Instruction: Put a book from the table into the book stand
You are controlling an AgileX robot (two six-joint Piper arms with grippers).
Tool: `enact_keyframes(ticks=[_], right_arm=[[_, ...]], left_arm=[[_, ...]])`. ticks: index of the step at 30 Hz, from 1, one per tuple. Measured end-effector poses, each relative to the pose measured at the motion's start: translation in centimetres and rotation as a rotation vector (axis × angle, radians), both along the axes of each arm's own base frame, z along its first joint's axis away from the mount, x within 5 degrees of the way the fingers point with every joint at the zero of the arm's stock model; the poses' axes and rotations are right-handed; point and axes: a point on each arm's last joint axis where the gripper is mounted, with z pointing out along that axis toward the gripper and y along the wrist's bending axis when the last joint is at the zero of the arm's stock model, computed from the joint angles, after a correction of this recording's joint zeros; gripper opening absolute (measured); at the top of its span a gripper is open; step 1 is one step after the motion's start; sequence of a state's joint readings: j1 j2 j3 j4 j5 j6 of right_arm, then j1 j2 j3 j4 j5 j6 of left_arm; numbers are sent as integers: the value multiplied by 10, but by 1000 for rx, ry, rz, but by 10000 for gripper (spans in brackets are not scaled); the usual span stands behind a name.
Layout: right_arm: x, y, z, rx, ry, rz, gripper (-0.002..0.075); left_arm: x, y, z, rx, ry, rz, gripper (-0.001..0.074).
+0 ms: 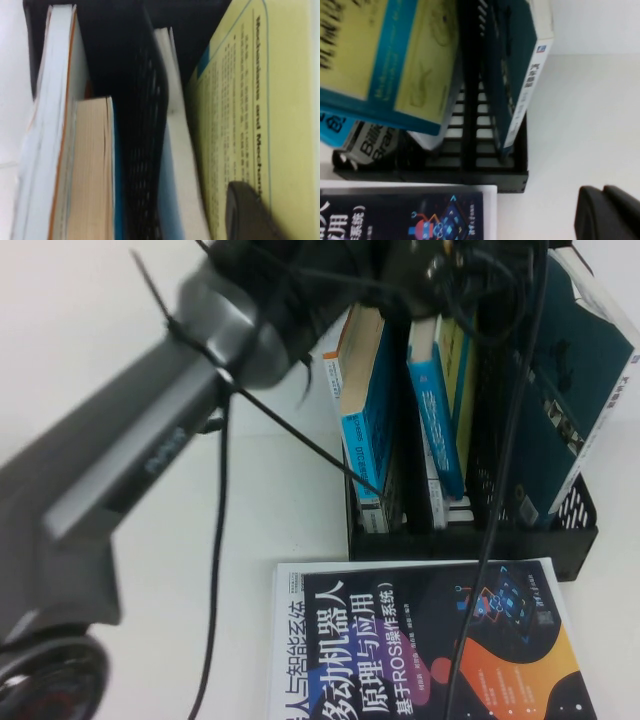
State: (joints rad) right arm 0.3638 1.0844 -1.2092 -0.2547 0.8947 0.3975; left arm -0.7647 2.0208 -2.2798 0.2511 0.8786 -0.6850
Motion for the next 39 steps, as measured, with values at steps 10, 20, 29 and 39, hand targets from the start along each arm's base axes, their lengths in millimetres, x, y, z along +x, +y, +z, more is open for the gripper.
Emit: enact_keyframes(ticks=[10,20,29,39], right_arm=[[-4,4,-4,16,59,39,8],[-7,5,-6,-1,100,85,8],[-5,7,-19,-19,110,109,8],[-33,-4,-44,-40,71,139,8]], left_arm=[[18,-13,-31,1,34,60,192],[19,-15,-29,82,-56,-30,258],[18,-1,8,63,-247,-58,476],[2,58,44,197,-180,58,53]])
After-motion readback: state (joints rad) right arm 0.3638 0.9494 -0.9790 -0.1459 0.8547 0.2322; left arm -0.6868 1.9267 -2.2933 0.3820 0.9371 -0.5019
